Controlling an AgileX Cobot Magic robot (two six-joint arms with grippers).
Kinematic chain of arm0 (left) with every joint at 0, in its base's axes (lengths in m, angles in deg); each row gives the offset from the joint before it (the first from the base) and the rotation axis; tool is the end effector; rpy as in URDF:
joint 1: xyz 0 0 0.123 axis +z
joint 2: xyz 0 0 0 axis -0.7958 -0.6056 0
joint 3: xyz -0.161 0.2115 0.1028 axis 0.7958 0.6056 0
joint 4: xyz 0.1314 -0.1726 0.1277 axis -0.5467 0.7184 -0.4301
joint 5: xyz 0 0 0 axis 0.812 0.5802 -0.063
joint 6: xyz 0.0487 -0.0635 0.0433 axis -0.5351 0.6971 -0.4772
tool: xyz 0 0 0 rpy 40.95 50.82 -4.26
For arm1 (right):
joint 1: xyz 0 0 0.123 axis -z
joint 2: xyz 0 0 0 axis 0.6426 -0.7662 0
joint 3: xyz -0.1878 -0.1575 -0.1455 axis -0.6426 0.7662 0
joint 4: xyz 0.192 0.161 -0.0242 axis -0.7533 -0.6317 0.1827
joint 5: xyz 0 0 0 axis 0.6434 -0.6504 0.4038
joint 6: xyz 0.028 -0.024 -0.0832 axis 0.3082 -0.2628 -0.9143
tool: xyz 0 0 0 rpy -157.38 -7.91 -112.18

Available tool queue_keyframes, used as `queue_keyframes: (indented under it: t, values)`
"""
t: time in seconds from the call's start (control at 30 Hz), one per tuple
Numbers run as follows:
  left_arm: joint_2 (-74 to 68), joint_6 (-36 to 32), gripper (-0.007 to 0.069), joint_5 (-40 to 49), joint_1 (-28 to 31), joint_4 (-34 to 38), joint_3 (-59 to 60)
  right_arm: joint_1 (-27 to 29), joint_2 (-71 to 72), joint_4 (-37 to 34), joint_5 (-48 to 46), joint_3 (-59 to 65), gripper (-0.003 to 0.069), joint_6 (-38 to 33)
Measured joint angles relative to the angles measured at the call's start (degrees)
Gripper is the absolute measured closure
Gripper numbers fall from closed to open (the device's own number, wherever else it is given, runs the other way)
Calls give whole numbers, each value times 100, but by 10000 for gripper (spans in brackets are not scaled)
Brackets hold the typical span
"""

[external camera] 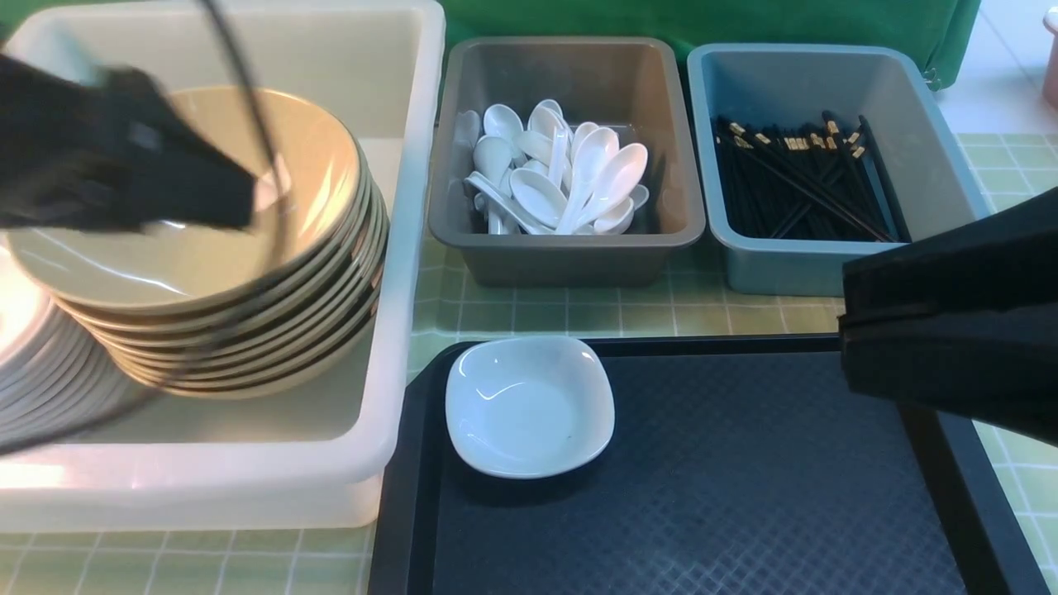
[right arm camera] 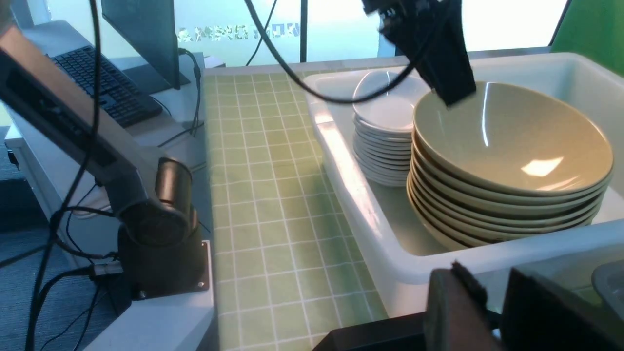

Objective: On green table put chopsticks spoon bowls plates into blue grey white boxes.
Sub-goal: 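Grasp the small white bowl on the black tray by its rim with the left gripper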

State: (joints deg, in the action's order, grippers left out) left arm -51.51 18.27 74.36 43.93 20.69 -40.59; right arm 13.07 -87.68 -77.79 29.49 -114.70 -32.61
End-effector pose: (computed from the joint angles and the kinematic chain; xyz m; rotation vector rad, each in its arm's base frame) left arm 0.1921 -0.0662 0.4108 0.4728 2.4540 -0.5363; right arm 0.1091 0.1155 0.4339 -1.0480 1.5345 0.7339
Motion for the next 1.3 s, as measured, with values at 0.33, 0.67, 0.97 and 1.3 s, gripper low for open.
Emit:
queue_keyframes:
  t: [0.33, 0.67, 0.97, 1.3]
  values:
    - [-1917, -110, 109, -760, -2545, -1157, 0, 0, 0, 6, -219, 0, 486, 0]
    - [-3576, 1250, 123, -1834, -3259, -2342, -147, 0, 0, 16, -298, 0, 476, 345]
    - [-4944, 2726, 123, -759, -3264, -2307, -1997, 0, 0, 16, -298, 0, 468, 429]
    - [-6227, 3699, 123, -226, -3264, -2307, -2972, 0, 0, 19, -586, 0, 463, 429]
